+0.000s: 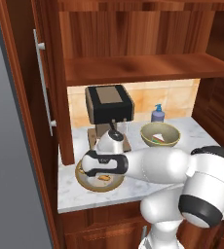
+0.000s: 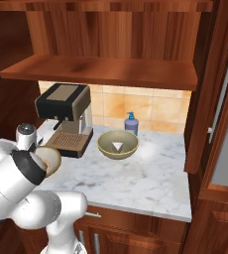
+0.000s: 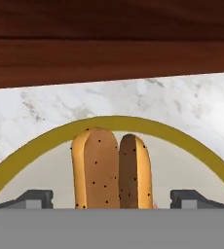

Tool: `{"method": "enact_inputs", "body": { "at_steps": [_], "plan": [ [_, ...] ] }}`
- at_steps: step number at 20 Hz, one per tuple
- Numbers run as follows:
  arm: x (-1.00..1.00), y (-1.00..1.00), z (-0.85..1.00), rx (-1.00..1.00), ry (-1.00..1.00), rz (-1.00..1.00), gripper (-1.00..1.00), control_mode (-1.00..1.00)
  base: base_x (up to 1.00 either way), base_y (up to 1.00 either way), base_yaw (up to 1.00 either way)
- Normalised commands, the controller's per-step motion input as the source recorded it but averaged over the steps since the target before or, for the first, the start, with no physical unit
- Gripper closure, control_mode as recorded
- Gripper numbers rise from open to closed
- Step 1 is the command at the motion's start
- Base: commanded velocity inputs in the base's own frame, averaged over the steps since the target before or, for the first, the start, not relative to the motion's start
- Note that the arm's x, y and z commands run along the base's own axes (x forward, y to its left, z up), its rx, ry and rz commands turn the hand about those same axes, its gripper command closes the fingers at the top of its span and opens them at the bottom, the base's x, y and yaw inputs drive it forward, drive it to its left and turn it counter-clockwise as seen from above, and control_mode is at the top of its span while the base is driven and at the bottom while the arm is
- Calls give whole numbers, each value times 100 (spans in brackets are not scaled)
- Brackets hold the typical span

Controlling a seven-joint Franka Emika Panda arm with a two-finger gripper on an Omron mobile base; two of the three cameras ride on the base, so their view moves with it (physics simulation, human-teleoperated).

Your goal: Pick both bowls and place them on the counter. Then place the hotdog bun in one bowl and place the cake in the other bowl.

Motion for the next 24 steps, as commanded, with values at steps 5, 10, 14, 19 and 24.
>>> {"method": "enact_inputs", "body": {
  "at_steps": [5,10,14,19,24],
  "plan": [
    [-5,-1,21,0,-2,4,-100,-100,0,0,0],
    [-34,-27,29,0,-2,0,-100,-100,0,0,0],
    [-29,-26,43,0,0,-4,-100,-100,0,0,0],
    [-21,-29,48,0,2,-9,-100,-100,0,0,0],
    [-27,-37,40,0,1,-17,-100,-100,0,0,0]
  ]
}}
